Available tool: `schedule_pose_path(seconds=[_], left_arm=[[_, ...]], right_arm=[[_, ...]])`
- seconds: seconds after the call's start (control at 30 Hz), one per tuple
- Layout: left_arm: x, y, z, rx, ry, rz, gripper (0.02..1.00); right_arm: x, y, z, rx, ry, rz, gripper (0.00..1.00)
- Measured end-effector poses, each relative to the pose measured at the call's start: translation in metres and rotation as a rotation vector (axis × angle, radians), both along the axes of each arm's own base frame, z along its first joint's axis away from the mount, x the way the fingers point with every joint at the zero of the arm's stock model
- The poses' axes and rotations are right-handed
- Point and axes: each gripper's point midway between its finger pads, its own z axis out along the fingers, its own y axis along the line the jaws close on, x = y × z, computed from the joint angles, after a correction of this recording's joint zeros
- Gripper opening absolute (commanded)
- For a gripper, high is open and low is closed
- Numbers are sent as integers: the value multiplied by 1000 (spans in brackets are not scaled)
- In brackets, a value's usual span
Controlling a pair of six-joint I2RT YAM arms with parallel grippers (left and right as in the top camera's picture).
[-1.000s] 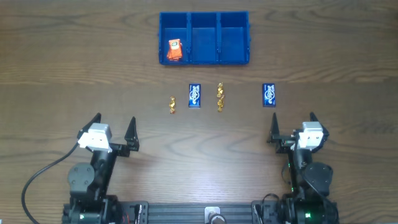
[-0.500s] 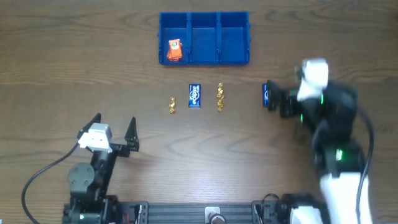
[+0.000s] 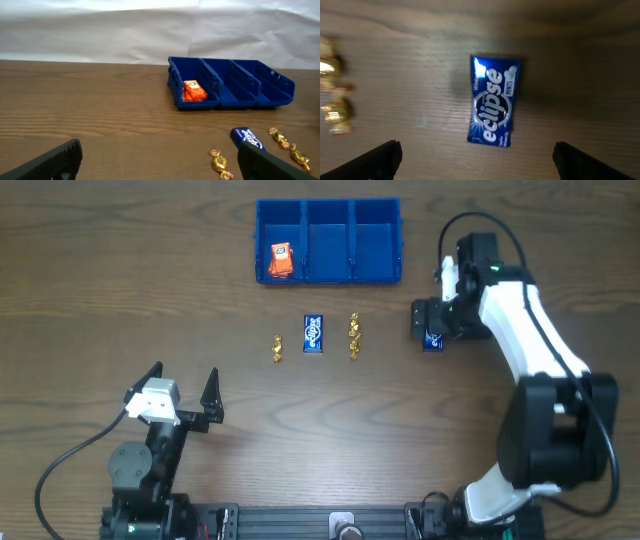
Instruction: Sort Candies Into Trays
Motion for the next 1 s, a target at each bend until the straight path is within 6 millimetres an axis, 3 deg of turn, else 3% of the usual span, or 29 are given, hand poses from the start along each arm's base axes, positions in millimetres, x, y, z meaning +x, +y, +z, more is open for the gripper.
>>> schedule_pose_path(seconds=[0.1, 0.43, 0.83, 1.0], left_arm=[[0, 0, 0, 0, 0, 0, 998], [0, 0, 0, 0, 0, 0, 998], [0, 0, 0, 0, 0, 0, 998], [0, 0, 0, 0, 0, 0, 998]], right_arm=[[-6, 0, -22, -2, 72, -2, 1000], [-11, -6, -40, -89, 123, -11, 978], [-7, -4, -41, -122, 104, -16, 893], [-6, -4, -53, -123, 123, -28, 755]])
